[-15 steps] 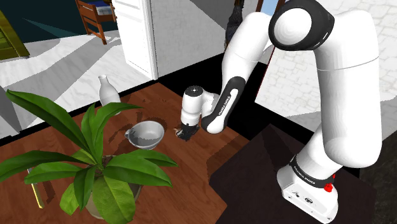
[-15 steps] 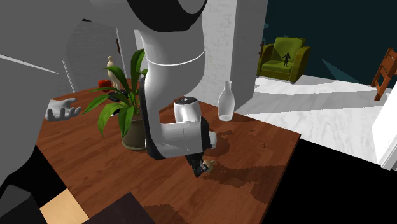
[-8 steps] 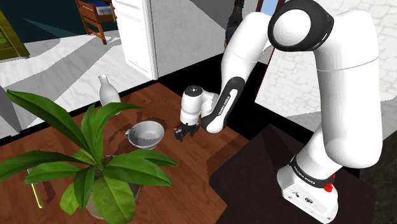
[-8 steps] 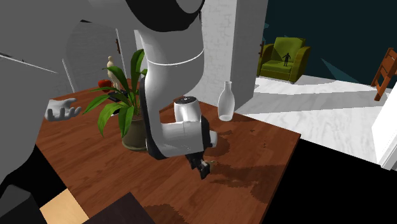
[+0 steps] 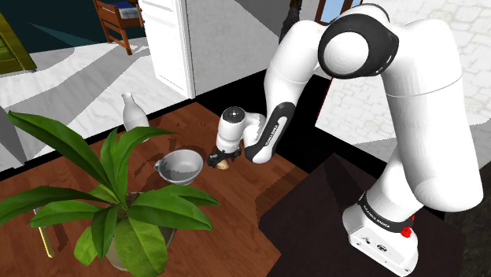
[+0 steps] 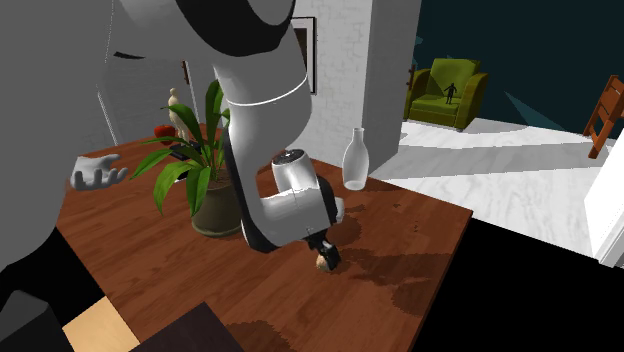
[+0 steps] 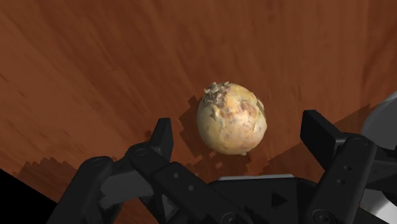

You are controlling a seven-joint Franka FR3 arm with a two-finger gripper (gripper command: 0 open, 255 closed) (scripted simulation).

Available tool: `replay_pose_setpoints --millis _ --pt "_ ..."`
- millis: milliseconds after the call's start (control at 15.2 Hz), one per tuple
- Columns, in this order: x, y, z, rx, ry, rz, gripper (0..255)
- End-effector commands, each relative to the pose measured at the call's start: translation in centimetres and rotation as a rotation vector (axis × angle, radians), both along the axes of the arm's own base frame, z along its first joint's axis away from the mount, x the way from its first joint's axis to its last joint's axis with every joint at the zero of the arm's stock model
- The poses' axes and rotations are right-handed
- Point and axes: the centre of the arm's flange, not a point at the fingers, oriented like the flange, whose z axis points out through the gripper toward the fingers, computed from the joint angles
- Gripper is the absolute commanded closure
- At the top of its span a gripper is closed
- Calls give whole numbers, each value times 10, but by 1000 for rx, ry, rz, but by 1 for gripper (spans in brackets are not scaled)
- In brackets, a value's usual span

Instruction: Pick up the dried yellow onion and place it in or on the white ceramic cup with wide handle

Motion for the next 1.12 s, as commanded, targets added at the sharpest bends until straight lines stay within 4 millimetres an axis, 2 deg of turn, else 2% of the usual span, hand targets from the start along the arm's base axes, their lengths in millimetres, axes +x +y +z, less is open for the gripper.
replay_pose_setpoints --millis 0,132,660,726,1056 --pt "3 -2 -10 0 -2 0 0" --pt "7 -3 -23 0 -2 0 0" --pt "7 -3 -23 0 -2 0 0" --pt "7 -3 -23 0 -2 0 255" --pt "7 -3 -23 0 -2 0 255"
